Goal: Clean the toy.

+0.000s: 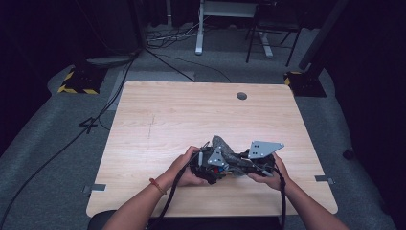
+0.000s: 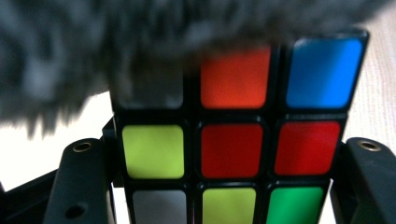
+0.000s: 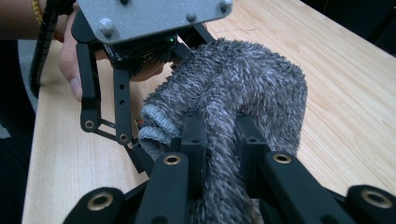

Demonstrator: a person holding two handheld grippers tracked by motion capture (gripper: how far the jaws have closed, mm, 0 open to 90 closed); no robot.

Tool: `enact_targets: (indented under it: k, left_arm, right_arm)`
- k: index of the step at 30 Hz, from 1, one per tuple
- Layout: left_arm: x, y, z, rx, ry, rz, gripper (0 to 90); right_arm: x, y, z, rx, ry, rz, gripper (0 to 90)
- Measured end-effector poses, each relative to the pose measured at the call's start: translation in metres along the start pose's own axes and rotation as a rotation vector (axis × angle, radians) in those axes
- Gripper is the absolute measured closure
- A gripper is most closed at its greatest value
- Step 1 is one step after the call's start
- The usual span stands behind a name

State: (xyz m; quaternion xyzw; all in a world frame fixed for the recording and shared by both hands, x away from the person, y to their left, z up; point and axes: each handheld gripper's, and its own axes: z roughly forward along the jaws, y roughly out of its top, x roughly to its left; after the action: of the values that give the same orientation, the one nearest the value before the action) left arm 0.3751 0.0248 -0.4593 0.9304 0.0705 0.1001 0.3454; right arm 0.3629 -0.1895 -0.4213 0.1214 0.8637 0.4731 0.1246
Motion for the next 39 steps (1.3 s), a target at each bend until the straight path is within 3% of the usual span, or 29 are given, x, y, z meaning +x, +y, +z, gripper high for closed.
enact_targets:
  k: [6, 7, 11, 14, 17, 18, 23, 26, 34, 39]
  left_arm:
    - [0.003, 0.0, -0.007, -0.018, 0.025, -0.005, 33.6]
    - [0.004, 0.0, -0.013, -0.031, 0.029, -0.017, 33.6]
    - [0.009, -0.001, -0.023, -0.06, 0.05, -0.034, 33.6]
    - [0.009, -0.003, -0.025, -0.054, 0.058, -0.033, 33.6]
    - [0.01, -0.003, -0.022, -0.038, 0.057, -0.03, 33.5]
    - [0.009, -0.004, -0.017, -0.024, 0.054, -0.025, 33.5]
    - [0.003, 0.0, -0.008, -0.002, 0.034, -0.01, 33.4]
    - [0.0, 0.002, -0.009, -0.006, 0.028, 0.005, 33.6]
    - [0.002, 0.002, -0.025, -0.081, 0.031, -0.016, 33.6]
    - [0.003, 0.002, -0.029, -0.112, 0.03, -0.019, 33.6]
  right_arm:
    - [-0.003, -0.003, 0.002, 0.041, -0.043, -0.012, 77.7]
    - [-0.008, -0.008, 0.001, 0.073, -0.061, -0.002, 77.7]
    - [-0.013, -0.013, 0.0, 0.088, -0.035, 0.027, 77.6]
    - [-0.01, -0.013, -0.001, 0.08, -0.02, 0.014, 77.5]
    - [-0.007, -0.011, -0.003, 0.048, 0.003, 0.009, 77.5]
    - [-0.001, -0.006, -0.004, 0.015, 0.028, -0.016, 77.5]
    - [0.01, 0.004, -0.003, -0.02, 0.028, -0.041, 77.5]
    - [0.01, 0.006, -0.002, -0.016, -0.025, -0.049, 77.4]
    - [-0.019, -0.014, -0.001, 0.072, -0.093, 0.049, 77.5]
    - [-0.025, -0.021, 0.0, 0.098, -0.056, 0.087, 77.5]
